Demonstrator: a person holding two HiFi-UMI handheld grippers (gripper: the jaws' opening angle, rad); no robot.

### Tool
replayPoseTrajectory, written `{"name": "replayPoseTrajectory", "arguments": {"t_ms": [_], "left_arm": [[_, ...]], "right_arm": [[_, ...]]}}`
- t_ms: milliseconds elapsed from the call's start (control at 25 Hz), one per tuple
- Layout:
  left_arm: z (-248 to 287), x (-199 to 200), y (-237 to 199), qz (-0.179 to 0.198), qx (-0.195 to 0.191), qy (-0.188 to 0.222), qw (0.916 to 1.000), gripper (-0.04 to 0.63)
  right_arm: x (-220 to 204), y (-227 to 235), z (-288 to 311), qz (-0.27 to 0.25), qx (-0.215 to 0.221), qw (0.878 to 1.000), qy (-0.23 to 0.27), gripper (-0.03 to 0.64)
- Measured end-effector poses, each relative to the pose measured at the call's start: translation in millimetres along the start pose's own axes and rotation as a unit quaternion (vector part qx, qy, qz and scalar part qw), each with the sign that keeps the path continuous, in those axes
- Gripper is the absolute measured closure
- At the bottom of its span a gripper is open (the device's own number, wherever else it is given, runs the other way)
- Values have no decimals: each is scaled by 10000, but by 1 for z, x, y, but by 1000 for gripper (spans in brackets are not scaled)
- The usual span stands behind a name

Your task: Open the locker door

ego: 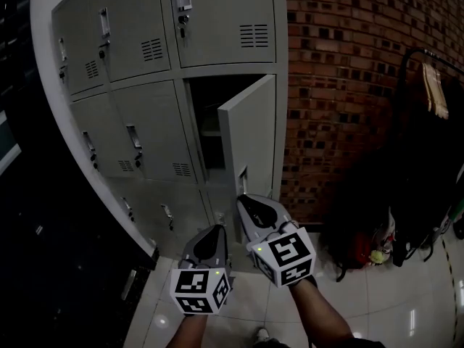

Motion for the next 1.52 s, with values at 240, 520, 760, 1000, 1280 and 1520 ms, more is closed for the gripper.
{"name": "replayPoseTrajectory", "arguments": {"t_ms": [240, 520, 760, 1000, 1280, 1520], "left_arm": [[-36, -3, 8, -74, 1, 29, 10000, 589], [-84, 1, 29, -75, -71, 139, 9998, 589], [-119, -5, 49, -132, -185, 149, 9996, 589], [-146, -9, 58, -204, -179, 183, 9995, 589], [-179, -16, 79, -154, -97, 178, 9997, 589], [-212, -19, 115, -66, 15, 175, 9998, 589]], "right_arm": [[-1, -16, -31, 14, -197, 9997, -121, 606], [2, -48, -73, 7, -289, 9993, -222, 606], [0, -81, -108, 19, -285, 9992, -291, 606], [-6, -117, -135, 11, -236, 9991, -344, 606], [-9, -145, -173, 96, -249, 9993, -271, 614], [-9, -162, -219, 169, -142, 9993, -302, 617]]}}
Point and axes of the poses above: the fingertips, and each gripper's own axes: z forward along the fingers, y to its right, x out of its top, the point moved 4 cm from there along -z, backward along the fingers
